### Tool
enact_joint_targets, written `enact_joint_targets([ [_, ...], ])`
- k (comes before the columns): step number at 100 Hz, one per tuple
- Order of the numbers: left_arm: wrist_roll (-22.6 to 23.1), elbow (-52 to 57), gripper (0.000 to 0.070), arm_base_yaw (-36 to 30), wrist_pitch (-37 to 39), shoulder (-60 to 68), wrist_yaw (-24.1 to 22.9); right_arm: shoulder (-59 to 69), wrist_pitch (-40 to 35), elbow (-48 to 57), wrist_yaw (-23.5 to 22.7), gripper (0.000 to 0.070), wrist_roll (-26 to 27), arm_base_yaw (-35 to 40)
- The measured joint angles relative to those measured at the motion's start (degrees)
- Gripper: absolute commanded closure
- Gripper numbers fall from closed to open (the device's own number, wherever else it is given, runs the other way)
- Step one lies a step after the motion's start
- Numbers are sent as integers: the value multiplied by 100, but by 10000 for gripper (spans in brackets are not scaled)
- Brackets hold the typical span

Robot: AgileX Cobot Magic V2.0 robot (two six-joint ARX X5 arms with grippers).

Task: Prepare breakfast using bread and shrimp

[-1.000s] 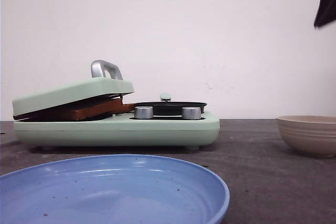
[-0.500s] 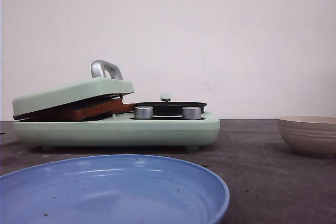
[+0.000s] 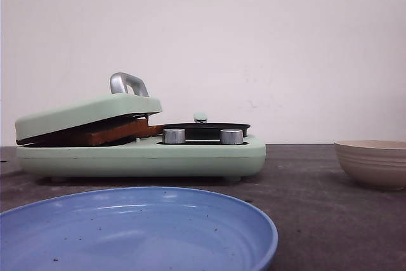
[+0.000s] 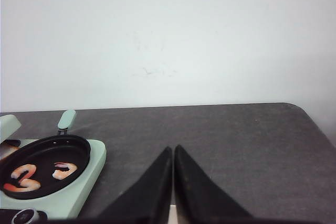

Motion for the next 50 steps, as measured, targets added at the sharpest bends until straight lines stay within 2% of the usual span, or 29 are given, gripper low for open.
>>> enact_joint_targets([
  [29, -2, 0, 683, 0, -11, -63, 0, 0, 2, 2, 0, 700, 0, 0],
  [50, 125, -11, 683, 168, 81, -918, -4, 0, 2, 2, 0, 700, 0, 0],
])
